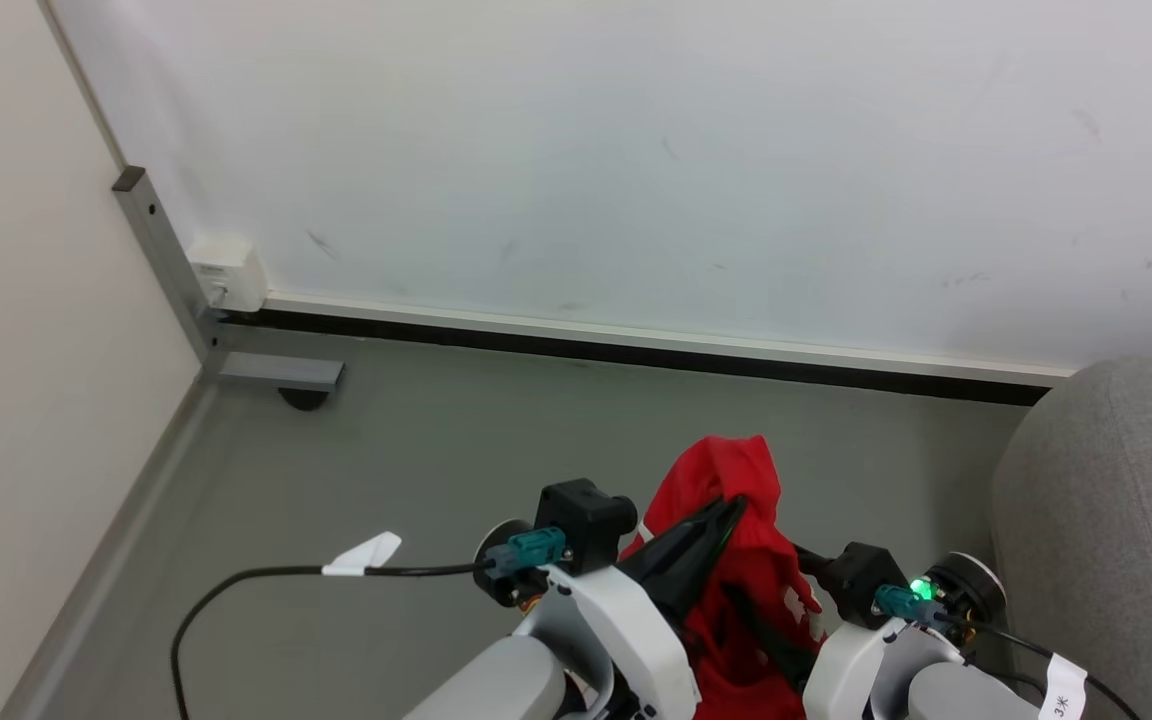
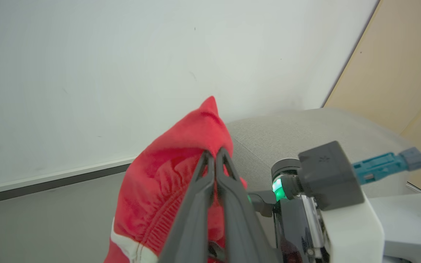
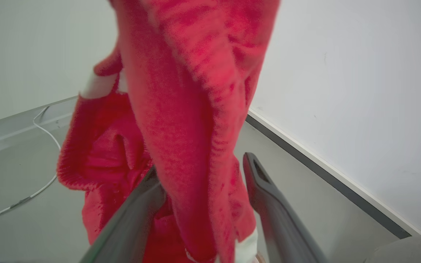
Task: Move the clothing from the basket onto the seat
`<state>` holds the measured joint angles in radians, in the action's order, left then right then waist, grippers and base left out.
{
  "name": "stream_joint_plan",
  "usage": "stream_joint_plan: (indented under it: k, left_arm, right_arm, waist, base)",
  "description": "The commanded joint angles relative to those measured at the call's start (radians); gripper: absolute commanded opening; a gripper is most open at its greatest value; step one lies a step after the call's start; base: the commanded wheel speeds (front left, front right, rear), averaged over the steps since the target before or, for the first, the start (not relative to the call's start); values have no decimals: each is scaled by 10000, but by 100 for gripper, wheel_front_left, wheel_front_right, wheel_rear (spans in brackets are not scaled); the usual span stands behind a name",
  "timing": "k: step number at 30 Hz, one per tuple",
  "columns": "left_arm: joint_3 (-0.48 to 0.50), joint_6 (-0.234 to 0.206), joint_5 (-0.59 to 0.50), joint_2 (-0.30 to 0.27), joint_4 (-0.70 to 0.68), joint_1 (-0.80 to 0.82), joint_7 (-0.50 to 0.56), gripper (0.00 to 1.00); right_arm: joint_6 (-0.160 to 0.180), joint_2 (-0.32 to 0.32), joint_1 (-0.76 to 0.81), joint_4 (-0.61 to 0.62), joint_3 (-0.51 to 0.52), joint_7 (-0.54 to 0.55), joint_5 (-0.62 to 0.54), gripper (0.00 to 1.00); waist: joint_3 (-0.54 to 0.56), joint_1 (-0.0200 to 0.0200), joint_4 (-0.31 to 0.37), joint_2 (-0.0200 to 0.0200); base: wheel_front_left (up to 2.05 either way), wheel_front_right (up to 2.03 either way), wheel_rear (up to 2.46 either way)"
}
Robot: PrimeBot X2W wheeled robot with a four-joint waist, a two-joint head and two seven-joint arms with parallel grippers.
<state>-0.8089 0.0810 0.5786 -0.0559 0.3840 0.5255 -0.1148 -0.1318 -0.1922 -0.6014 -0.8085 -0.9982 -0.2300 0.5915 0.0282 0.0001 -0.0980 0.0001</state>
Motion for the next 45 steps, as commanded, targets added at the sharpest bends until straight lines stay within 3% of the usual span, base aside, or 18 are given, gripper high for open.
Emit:
stream_joint_plan:
  k: [1,3,15,22,26,28,29,30,38,45]
  left_arm:
    - [-21,12,98,-3,-30,-59,-42,0]
    - [-69,-13,183,12,-25,-52,-97,0]
    - [-172,-184,425,25,133,-102,-270,0]
    - [-158,-196,522,-77,322,-188,-283,0]
    - [-136,-250,568,-122,337,-186,-396,2]
    - [-182,-183,573,-130,277,-183,-444,70]
    - [-182,-183,573,-130,277,-183,-444,70]
    - [-197,-164,574,-140,244,-192,-466,100]
    - [-413,-75,370,-357,-36,-255,-585,100]
    - [-469,-24,258,-531,18,-232,-817,100]
  right_arm:
    - [20,49,-200,-309,-95,-66,160,74]
    - [18,175,-272,-662,-236,-15,319,0]
    - [20,255,-667,-1155,-227,-349,945,0]
    - [20,-186,-98,-60,1290,-354,433,0]
    - [20,-385,573,993,2807,-355,-223,0]
    - [20,-406,825,1347,3339,-356,-435,0]
    - [20,-406,825,1347,3339,-356,-435,0]
    - [20,-405,946,1531,3583,-358,-559,0]
    - [19,-495,1538,2624,5020,-357,-1128,0]
    - [19,-846,1825,3473,5353,-358,-1287,0]
  waist:
    - [-7,-1,-115,-1]
    - [-21,-1,-164,-1]
    - [-98,-1,-75,-1]
    - [-143,-1,39,-1]
    - [-163,-1,249,-1]
    - [-162,-1,370,-1]
    - [-162,-1,370,-1]
    - [-162,-1,440,-1]
    - [-230,-1,1310,-1]
    - [-323,-1,2480,-1]
  base:
    - [0,0,0]
    - [0,0,0]
    - [0,0,0]
    - [0,0,0]
    - [0,0,0]
    - [0,0,0]
    - [0,0,0]
    - [0,0,0]
    - [0,0,0]
    - [0,0,0]
